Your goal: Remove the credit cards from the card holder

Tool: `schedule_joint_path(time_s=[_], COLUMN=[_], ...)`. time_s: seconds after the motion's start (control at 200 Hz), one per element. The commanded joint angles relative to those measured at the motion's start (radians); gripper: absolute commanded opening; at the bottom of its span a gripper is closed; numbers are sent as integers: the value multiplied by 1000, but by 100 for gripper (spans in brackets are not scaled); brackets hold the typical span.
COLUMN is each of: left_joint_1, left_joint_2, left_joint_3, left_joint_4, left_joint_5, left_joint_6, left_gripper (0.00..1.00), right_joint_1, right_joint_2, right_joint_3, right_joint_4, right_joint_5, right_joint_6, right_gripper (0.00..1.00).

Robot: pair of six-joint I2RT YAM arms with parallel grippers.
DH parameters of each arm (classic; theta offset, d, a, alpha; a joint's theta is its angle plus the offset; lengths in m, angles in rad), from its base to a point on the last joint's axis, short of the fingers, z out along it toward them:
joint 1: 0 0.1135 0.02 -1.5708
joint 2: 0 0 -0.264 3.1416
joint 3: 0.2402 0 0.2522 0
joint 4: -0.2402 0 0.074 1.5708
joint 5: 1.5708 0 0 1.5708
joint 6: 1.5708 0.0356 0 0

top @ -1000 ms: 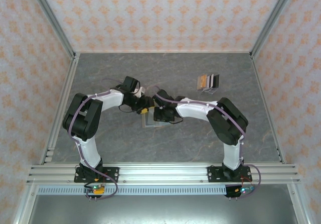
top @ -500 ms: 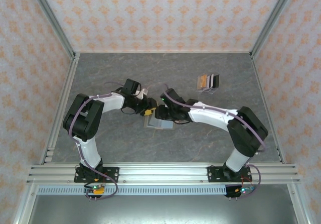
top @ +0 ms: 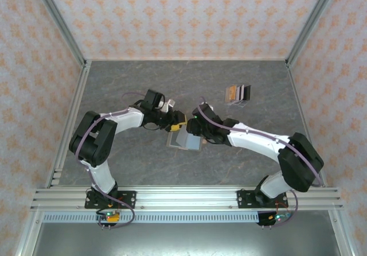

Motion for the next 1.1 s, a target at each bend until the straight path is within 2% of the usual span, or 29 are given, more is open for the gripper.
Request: schedule_joint_path(time_s=[0.0,0.29,0.505,0.851,1.091], left_joint_1=[-27,-97,-108,-120,-146], left_joint_2=[-35,-52,3,51,80], left_joint_3=[-20,-23,8,-3,4], left_joint_4=[40,88,15,61,54], left_joint_5=[33,-7,-81,-100,-139], left_joint_6=[-27,-86,-45,-75,-82], left_gripper=[47,48,48,42,56], right_joint_1=[-10,-32,-48,-48,-48], right_joint_2=[-45,-123,-154,-118,-82], right_joint_3=[-21,-70,-65,-50,-25], right_joint_4=[-15,-49,-73,-65,-66], right_joint_5=[108,215,213,182,161], right_joint_6=[37,93,64,62,60], right_gripper=[42,41,40,39,39])
